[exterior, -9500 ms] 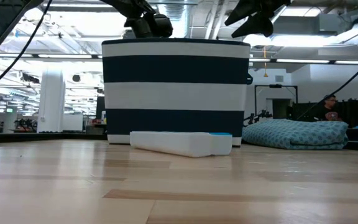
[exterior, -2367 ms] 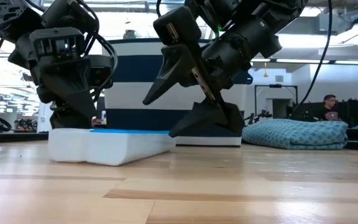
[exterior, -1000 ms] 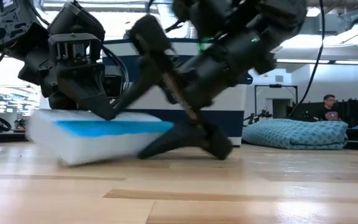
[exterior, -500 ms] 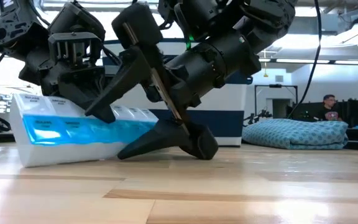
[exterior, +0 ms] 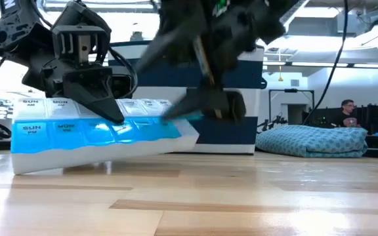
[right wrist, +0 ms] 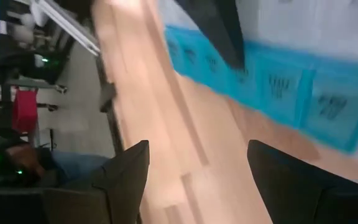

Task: Pick & place medical supplies in basket/bin
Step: Put the medicine organizer into the bin

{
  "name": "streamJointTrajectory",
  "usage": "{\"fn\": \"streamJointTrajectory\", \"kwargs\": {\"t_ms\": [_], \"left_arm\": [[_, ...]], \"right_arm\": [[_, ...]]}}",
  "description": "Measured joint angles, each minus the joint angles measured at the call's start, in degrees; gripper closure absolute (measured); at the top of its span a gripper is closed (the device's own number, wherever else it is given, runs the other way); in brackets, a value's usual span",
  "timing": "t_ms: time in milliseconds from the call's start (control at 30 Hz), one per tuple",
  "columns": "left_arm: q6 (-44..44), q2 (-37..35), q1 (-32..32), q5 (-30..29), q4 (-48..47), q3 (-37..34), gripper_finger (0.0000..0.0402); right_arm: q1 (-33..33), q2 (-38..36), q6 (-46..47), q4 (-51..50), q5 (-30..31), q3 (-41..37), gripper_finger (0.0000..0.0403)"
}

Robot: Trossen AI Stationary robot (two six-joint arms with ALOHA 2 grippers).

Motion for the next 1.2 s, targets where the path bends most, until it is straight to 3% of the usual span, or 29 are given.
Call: {"fn": "streamJointTrajectory", "kwargs": {"t_ms": [233,500,833,1200], "left_arm": [[-1.1,-4.5,-0.1,-0.5,5.0,0.0,0.0278],[0.7,-16.5,0.0,-4.8,3.7,2.1,0.0274],[7.7,-29.0,0.2,-11.2,-14.5,11.9,0.0274],[23.0,-32.1,0.3,-20.1,-37.5,32.2,0.0274]], "right_arm": [[1.4,-9.3,-3.2,-9.5,2.0,0.1,0.0137],[5.1,-19.8,-5.1,-13.3,10.0,0.1,0.0137],[9.7,-30.3,-7.9,-14.3,18.8,0.1,0.0137],[11.7,-34.7,-9.6,-16.4,33.1,0.1,0.0137]]}}
